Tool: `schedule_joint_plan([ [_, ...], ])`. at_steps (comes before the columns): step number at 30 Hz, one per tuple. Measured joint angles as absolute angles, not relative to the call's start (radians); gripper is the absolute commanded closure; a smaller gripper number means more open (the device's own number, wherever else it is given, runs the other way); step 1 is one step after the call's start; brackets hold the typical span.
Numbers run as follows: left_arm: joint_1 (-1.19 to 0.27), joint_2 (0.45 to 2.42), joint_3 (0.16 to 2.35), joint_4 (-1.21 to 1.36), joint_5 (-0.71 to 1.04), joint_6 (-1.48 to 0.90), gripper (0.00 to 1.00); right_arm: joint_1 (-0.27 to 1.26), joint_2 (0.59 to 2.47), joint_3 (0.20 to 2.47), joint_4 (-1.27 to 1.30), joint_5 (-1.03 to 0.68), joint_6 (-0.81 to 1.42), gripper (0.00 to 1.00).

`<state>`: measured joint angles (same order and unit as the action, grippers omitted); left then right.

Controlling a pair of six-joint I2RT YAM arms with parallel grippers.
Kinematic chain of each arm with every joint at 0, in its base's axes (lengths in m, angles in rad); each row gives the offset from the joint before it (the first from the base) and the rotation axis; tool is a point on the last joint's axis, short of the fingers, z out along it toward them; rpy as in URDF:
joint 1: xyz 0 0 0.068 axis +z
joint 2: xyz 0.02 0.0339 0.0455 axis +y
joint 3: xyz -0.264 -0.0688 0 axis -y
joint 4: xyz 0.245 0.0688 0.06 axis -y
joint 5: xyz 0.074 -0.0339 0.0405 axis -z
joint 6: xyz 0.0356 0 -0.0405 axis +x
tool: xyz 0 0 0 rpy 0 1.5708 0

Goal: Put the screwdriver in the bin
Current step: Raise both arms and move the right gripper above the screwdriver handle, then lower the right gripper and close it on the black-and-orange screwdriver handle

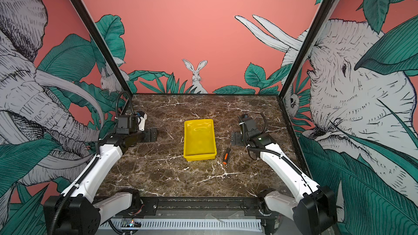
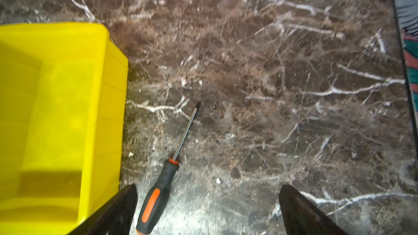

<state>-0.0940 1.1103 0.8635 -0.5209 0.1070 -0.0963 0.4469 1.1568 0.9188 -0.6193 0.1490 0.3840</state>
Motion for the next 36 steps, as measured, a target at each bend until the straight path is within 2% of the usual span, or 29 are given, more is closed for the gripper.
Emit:
schedule_joint_plan([
  [4, -0.102, 1.111, 0.865, -0.537, 0.089, -0.096, 0.00, 0.491, 1.159, 0.882, -0.651, 0.140, 0.456, 0.11],
  [12, -0.115, 1.110, 0.869, -0.550, 0.094, -0.096, 0.00, 0.562, 1.286, 0.847, -0.623, 0.091, 0.551, 0.14],
  [17, -0.148, 1.098, 0.869, -0.550, 0.108, -0.092, 0.01, 0.572, 1.391, 0.850, -0.564, 0.061, 0.581, 0.21],
  [21, -0.182, 1.066, 0.869, -0.547, 0.137, -0.079, 0.00, 0.587, 1.455, 0.850, -0.522, 0.035, 0.605, 0.30],
  [28, -0.242, 1.019, 0.869, -0.540, 0.147, -0.060, 0.00, 0.609, 1.473, 0.850, -0.461, 0.020, 0.649, 0.40],
  [36, -0.248, 1.020, 0.868, -0.534, 0.181, -0.060, 0.01, 0.617, 1.499, 0.824, -0.417, 0.018, 0.692, 0.50],
])
